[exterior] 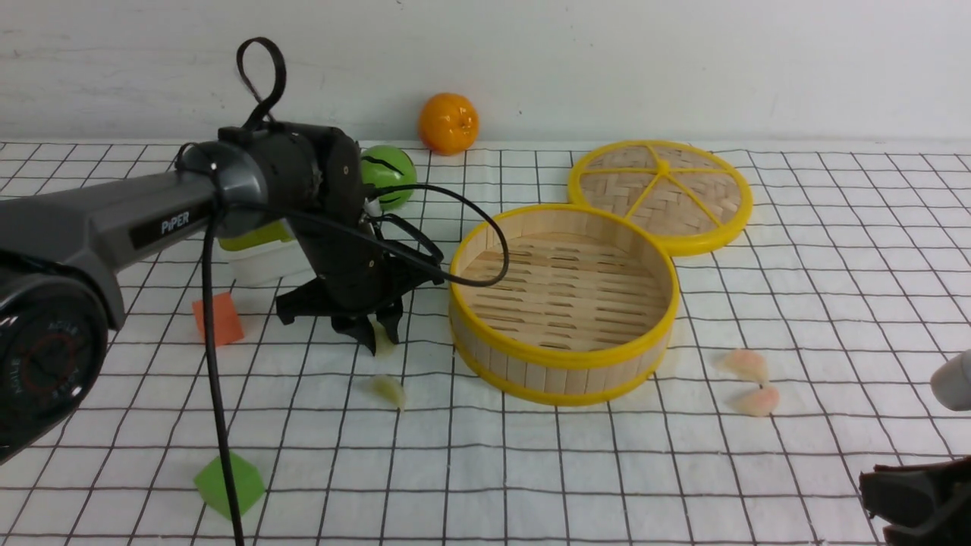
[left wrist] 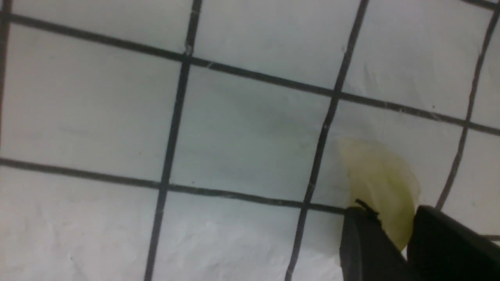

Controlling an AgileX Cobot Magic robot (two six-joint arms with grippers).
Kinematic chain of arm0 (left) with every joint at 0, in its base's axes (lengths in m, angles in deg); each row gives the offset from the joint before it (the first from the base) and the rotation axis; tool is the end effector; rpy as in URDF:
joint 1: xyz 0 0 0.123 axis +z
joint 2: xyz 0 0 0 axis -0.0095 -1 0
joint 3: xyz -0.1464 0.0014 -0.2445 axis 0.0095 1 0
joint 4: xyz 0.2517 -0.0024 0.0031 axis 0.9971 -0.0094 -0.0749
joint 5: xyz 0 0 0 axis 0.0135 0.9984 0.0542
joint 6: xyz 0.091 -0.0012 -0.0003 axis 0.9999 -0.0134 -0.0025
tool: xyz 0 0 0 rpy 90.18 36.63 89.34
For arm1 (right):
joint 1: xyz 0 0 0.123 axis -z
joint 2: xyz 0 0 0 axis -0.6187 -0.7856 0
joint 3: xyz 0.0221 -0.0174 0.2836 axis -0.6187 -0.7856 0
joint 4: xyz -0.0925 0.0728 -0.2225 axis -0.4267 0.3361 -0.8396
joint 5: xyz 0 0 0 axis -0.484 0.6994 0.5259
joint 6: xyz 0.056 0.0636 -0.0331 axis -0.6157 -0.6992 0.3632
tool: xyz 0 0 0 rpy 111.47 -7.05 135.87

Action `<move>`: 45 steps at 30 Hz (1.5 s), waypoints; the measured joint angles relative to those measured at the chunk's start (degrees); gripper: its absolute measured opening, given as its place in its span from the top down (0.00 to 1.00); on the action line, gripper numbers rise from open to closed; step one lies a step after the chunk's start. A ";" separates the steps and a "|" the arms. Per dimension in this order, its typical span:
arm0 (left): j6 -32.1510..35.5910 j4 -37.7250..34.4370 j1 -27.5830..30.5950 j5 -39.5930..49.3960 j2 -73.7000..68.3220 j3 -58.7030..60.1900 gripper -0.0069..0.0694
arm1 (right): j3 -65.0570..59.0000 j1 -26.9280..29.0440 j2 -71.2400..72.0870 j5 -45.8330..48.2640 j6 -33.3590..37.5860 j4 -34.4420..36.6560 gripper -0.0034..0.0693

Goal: Put the dumplings into the steamer on the table with the white tablecloth.
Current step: 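Reach for and grasp a dumpling on the table with the left gripper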

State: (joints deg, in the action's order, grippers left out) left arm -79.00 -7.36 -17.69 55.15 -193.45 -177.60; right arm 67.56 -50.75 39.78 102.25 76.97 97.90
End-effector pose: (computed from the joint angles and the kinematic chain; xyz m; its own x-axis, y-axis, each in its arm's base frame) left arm 0.4464 -0.1525 0.1750 -0.9387 -0.2386 -0.2486 -0.1865 0.9585 -0.2156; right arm 0.1468 0.0494 0.2529 -0.6873 -0.0447 -0.7250 -0.2722 0.9412 0.2000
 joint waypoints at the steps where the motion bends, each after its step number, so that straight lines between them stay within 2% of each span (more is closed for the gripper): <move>1: 0.59 0.00 0.00 0.05 0.01 0.00 0.74 | 0.00 0.00 0.00 0.00 0.00 0.00 0.84; 9: 6.36 0.00 0.00 1.21 1.77 0.10 0.74 | 0.00 0.00 0.00 0.00 0.00 0.00 0.83; 26: 8.23 0.07 0.00 1.61 0.29 -0.35 0.74 | 0.00 0.00 0.00 -0.05 0.00 0.00 0.81; 30: 10.74 0.18 0.00 1.51 -0.25 -0.77 0.74 | 0.00 0.00 0.00 -0.05 0.00 0.00 0.81; 39: 11.34 0.18 0.00 1.51 -0.73 -1.34 0.51 | 0.00 0.00 0.00 -0.05 0.00 0.00 0.80; 42: 11.34 0.26 0.00 1.24 -1.21 -1.46 0.52 | 0.00 0.00 0.00 -0.10 0.00 0.00 0.80; 45: 11.34 0.38 0.00 1.22 -1.21 -1.47 0.63 | 0.00 0.00 0.00 -0.22 0.11 0.00 0.80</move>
State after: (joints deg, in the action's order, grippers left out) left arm -67.65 -6.98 -17.69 56.38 -194.66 -179.08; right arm 67.56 -50.75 39.78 102.04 77.08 97.90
